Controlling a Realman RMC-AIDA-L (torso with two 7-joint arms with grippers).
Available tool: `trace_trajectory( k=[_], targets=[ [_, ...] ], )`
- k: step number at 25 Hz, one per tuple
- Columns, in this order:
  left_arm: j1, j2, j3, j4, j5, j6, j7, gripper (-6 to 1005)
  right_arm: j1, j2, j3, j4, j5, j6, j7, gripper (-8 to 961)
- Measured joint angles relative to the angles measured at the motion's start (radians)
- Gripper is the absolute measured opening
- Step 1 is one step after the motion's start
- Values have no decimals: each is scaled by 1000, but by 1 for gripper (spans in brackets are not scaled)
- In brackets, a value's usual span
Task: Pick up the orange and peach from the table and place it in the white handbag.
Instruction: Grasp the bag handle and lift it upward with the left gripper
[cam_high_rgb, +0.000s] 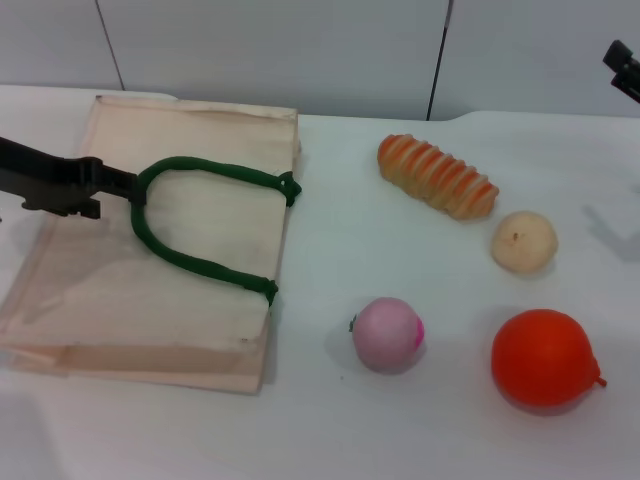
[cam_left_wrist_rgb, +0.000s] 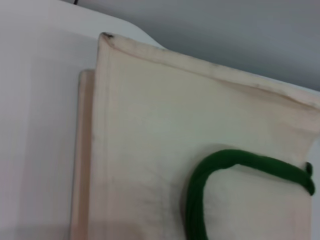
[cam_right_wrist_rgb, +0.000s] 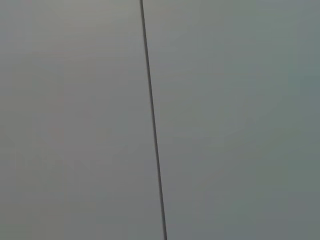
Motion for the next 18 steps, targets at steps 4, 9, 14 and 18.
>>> trace_trajectory(
  k=[4, 9, 14, 18],
  targets=[
    [-8, -4, 1, -22, 20, 54, 0, 765, 1, 1, 0, 1, 0, 0, 0, 856],
    [-31, -7, 4, -71, 25, 122, 2, 764, 2, 2, 0, 2, 1, 0, 0, 854],
    [-53, -8, 43, -119, 30, 176, 0, 765, 11, 2, 0, 13, 1, 0, -2, 852],
    [-66, -9, 66, -152, 31, 199, -4, 765, 13, 2, 0, 15, 1, 0, -3, 851]
  ],
)
